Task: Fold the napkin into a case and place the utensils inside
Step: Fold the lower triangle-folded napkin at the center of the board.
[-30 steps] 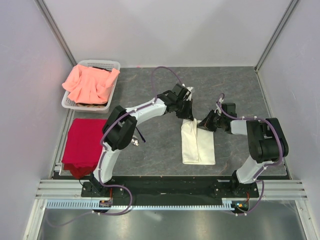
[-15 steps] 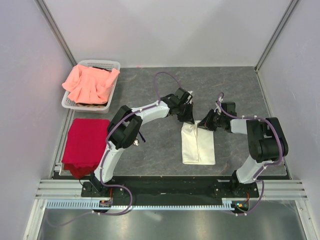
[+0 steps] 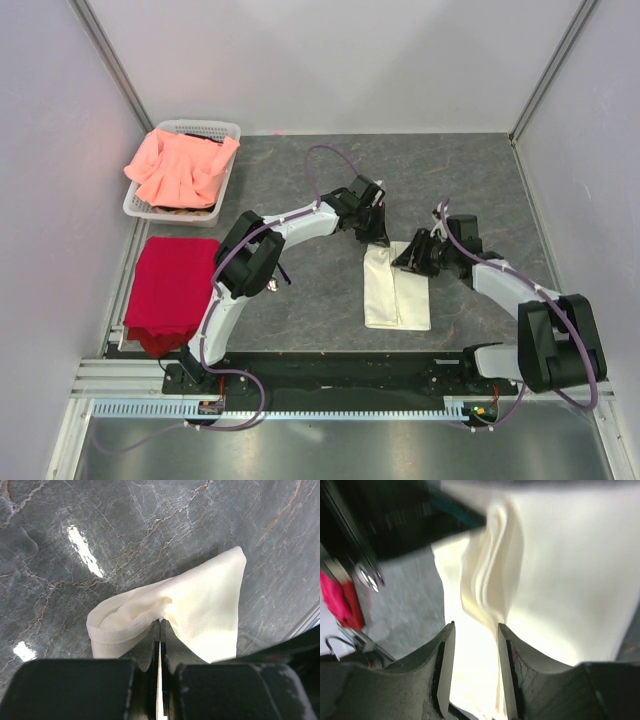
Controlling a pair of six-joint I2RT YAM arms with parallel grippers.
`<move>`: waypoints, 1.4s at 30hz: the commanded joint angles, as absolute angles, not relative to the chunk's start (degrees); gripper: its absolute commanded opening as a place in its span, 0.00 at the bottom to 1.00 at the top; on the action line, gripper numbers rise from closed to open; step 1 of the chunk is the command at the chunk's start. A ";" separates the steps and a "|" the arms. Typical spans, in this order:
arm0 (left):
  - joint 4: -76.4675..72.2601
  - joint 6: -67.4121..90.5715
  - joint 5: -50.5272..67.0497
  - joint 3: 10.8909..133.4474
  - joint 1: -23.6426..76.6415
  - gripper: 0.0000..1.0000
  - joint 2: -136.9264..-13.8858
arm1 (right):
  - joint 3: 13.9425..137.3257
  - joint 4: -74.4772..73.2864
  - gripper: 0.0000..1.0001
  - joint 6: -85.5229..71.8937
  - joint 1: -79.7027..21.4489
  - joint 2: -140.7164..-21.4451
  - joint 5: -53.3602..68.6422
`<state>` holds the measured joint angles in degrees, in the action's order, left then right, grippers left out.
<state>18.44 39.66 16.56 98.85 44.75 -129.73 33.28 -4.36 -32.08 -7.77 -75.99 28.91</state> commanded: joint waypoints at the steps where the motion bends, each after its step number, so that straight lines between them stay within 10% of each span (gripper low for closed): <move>1: 16.61 41.66 16.00 99.84 45.00 0.02 -128.76 | 28.22 -10.97 0.50 -33.66 -13.17 -69.45 25.85; 34: 16.26 42.80 16.08 98.44 45.09 0.02 -128.32 | 20.66 -19.42 0.41 -43.59 -26.37 -58.18 15.38; 42: 16.35 45.35 13.54 97.82 45.09 0.02 -127.79 | 20.04 -19.42 0.04 -46.67 -27.68 -54.76 18.10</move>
